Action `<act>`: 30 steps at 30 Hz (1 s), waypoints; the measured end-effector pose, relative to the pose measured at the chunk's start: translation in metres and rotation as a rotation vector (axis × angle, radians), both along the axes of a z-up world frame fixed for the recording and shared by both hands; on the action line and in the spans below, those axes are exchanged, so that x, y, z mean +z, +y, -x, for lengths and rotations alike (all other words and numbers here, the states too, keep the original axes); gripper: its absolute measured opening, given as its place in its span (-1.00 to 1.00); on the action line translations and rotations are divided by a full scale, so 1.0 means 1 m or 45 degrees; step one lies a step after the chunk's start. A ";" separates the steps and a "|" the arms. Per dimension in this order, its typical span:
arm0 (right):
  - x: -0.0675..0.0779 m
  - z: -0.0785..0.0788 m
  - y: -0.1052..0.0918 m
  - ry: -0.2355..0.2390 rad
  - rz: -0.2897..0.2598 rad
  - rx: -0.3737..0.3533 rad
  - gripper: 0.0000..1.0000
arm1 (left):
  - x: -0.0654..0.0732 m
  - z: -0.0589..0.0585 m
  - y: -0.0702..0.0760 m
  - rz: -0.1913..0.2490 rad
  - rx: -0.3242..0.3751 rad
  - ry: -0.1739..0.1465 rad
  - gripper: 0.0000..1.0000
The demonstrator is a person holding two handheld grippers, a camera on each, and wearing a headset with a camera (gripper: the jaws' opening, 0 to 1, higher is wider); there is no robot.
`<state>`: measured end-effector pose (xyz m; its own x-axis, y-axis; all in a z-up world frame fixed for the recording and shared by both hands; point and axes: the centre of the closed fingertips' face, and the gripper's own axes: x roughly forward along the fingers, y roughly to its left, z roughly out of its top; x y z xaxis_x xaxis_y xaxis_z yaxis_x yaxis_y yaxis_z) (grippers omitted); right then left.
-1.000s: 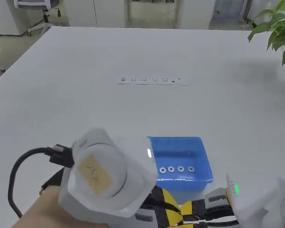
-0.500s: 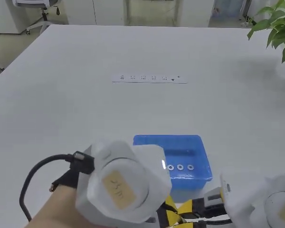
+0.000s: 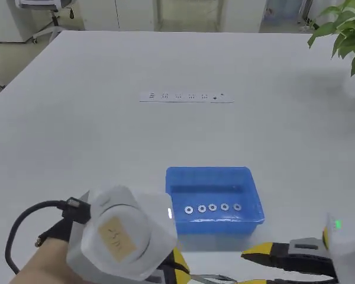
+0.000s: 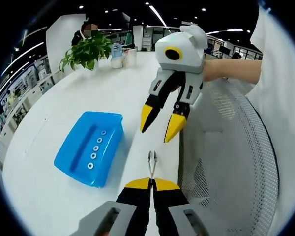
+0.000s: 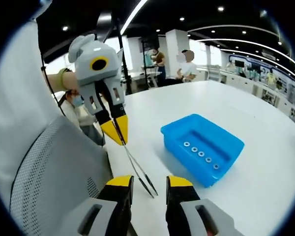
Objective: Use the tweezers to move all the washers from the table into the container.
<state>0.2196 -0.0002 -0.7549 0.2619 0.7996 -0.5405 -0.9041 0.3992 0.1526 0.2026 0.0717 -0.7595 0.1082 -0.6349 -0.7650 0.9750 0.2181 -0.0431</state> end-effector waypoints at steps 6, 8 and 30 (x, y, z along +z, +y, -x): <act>0.025 -0.024 -0.031 -0.042 -0.154 -0.285 -0.43 | -0.007 -0.003 -0.002 -0.015 0.007 0.018 -1.00; 0.034 -0.030 -0.036 -0.057 -0.215 -0.349 -0.43 | -0.010 -0.003 -0.004 -0.029 0.001 0.021 -1.00; 0.045 -0.047 -0.078 -0.113 -0.252 -0.673 -0.39 | -0.046 -0.010 -0.009 -0.282 -0.055 -0.021 -1.00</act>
